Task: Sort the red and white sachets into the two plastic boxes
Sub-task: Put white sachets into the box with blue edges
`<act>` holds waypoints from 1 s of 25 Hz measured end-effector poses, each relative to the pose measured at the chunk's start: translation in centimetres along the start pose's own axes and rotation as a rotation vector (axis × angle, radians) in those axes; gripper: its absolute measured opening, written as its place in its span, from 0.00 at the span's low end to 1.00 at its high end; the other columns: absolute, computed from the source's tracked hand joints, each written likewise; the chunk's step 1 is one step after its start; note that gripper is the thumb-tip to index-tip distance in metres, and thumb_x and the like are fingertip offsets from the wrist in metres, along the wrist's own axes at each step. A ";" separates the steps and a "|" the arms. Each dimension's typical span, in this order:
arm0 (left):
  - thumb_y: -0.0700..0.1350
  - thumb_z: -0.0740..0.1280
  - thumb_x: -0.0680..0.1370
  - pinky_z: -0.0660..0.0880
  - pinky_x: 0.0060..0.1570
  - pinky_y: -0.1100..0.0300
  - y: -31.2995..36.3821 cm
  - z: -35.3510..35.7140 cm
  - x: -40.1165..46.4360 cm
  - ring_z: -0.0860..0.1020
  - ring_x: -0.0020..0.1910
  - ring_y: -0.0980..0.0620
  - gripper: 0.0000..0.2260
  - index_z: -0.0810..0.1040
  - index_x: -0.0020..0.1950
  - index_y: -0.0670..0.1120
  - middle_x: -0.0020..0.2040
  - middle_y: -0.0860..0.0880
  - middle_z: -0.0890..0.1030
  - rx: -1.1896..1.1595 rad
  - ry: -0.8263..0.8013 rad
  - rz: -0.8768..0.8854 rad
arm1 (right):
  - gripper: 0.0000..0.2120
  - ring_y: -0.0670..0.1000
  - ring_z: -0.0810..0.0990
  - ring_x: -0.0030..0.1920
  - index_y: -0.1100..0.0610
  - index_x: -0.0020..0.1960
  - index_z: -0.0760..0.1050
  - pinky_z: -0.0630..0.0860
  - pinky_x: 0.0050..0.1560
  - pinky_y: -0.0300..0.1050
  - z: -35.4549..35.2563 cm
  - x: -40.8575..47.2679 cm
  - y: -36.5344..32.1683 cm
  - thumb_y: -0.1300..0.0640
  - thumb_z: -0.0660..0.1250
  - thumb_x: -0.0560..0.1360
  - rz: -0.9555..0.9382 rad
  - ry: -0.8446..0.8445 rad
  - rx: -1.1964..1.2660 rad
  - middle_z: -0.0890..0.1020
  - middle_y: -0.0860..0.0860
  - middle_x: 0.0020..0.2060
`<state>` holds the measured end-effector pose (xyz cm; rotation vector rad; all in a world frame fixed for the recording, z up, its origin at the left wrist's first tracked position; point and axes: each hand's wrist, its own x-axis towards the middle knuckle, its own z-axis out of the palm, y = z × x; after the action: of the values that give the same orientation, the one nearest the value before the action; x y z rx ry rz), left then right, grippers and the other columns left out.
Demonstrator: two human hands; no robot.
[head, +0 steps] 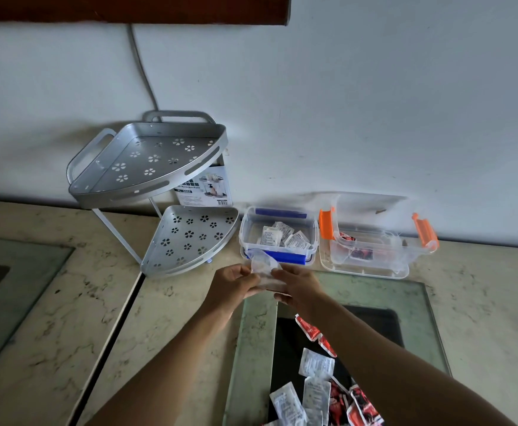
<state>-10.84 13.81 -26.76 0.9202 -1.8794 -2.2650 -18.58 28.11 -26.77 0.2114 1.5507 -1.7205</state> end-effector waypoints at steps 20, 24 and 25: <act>0.41 0.66 0.80 0.84 0.45 0.49 3.5 2.7 9.6 0.84 0.50 0.46 0.06 0.78 0.46 0.40 0.51 0.39 0.83 0.298 0.008 -0.039 | 0.11 0.51 0.83 0.28 0.59 0.63 0.75 0.75 0.27 0.41 -2.3 6.8 -6.4 0.60 0.63 0.81 -0.344 0.221 -0.512 0.86 0.52 0.38; 0.38 0.67 0.79 0.83 0.48 0.44 2.5 2.2 8.4 0.85 0.50 0.39 0.06 0.78 0.51 0.35 0.53 0.33 0.83 0.185 -0.003 -0.132 | 0.21 0.52 0.84 0.29 0.58 0.70 0.67 0.80 0.34 0.50 -2.5 5.4 -4.7 0.65 0.66 0.79 -0.359 0.144 -0.407 0.86 0.53 0.39; 0.38 0.67 0.79 0.83 0.48 0.44 2.3 2.1 7.9 0.85 0.49 0.37 0.08 0.78 0.54 0.34 0.52 0.33 0.84 0.137 -0.003 -0.172 | 0.23 0.53 0.84 0.30 0.59 0.71 0.65 0.81 0.36 0.53 -2.7 5.0 -4.1 0.65 0.67 0.78 -0.370 0.118 -0.409 0.86 0.52 0.39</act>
<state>-19.05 11.82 -27.66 1.1388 -2.0530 -2.2510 -25.58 28.14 -27.22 -0.1972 2.0909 -1.6336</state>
